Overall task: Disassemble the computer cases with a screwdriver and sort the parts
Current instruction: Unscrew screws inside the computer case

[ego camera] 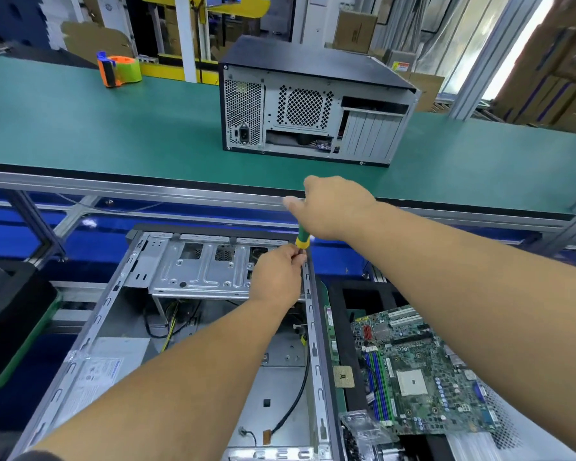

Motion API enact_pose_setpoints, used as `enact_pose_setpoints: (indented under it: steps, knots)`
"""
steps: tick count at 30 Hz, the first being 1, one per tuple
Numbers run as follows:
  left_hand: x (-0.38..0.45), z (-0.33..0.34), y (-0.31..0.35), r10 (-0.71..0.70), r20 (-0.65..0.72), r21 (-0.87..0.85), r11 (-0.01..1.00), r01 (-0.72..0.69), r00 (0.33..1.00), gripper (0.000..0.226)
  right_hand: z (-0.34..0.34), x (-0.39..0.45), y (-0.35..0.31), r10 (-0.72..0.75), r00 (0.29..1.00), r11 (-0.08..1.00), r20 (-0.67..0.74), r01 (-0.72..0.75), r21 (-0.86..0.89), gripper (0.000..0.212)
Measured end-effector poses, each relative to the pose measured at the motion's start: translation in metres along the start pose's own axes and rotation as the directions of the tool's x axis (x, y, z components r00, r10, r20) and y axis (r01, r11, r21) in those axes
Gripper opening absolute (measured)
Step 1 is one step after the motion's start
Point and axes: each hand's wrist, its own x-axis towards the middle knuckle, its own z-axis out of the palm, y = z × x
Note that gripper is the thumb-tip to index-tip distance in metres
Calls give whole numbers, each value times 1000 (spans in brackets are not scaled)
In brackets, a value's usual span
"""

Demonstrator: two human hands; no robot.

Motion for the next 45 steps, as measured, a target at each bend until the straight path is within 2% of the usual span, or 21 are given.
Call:
enact_pose_setpoints:
  steps: [1,3,5,7,11,12,14,16,17,21,23,26,27,30,32,35,37,39,41,43,45]
  knots:
    - [0,1,0,-8,-3,-9,1000,8,1000,20,0,0,-2,25,1000,997,-11,-26,-76,42]
    - [0,1,0,-19,-4,-17,1000,19,1000,19,-2,2,-5,-78,996,982,36,83,-171,25]
    - [2,1,1,-27,-13,-28,999,27,1000,16,-9,1,-4,-164,972,979,168,181,-96,7]
    - [2,-1,2,-34,-28,-33,999,33,999,13,-15,1,-2,-219,940,975,263,224,11,23]
    - [0,-1,-1,-9,3,-2,1000,9,1000,10,-8,-2,-11,-198,956,977,217,174,126,14]
    - [0,-1,-1,-3,15,-12,1000,3,1000,11,-7,-2,-13,-144,969,987,199,126,102,22]
    - [1,-1,-1,-2,32,-48,999,3,999,12,-5,-2,-17,-10,993,998,118,17,-61,33]
    - [3,-1,-1,-12,33,-78,997,15,999,11,-1,0,-19,-12,999,973,40,21,-229,18]
    - [4,0,-2,-15,32,-98,995,18,999,9,1,0,-18,-42,998,972,37,49,-230,9]
    - [4,-3,-6,-21,48,-150,988,28,999,7,-14,1,-5,-208,941,975,267,178,135,27]
    - [3,-5,-7,9,82,-144,990,3,997,11,-22,0,0,-253,917,962,308,204,183,36]
    - [3,-6,-7,6,85,-163,987,8,996,14,-12,2,2,-229,943,960,243,177,218,25]
    - [4,-6,-7,1,81,-158,987,12,997,15,-6,2,0,-189,963,972,190,156,176,22]
    - [4,-4,-5,32,55,-76,997,-28,998,21,7,3,-5,42,999,995,-3,-42,-87,40]
    - [6,-4,-2,55,54,-30,998,-54,997,21,14,6,-4,29,997,987,-74,-40,-153,25]
    - [11,-7,0,129,64,161,977,-137,990,18,10,7,4,-148,989,988,-19,149,48,17]
    - [12,-9,-3,145,49,196,969,-152,988,17,3,6,5,-288,956,941,54,272,200,22]
    - [12,-9,-7,152,40,131,979,-156,988,11,-2,5,3,-326,938,902,121,270,336,34]
    - [11,-9,-10,159,55,82,983,-164,986,8,-1,4,0,-300,943,899,141,230,371,30]
    - [13,-9,-10,130,78,33,991,-133,988,11,1,3,-5,-211,972,952,105,180,249,12]
    - [15,-9,-9,80,92,17,997,-82,993,14,7,4,-10,-55,998,998,18,55,-3,42]
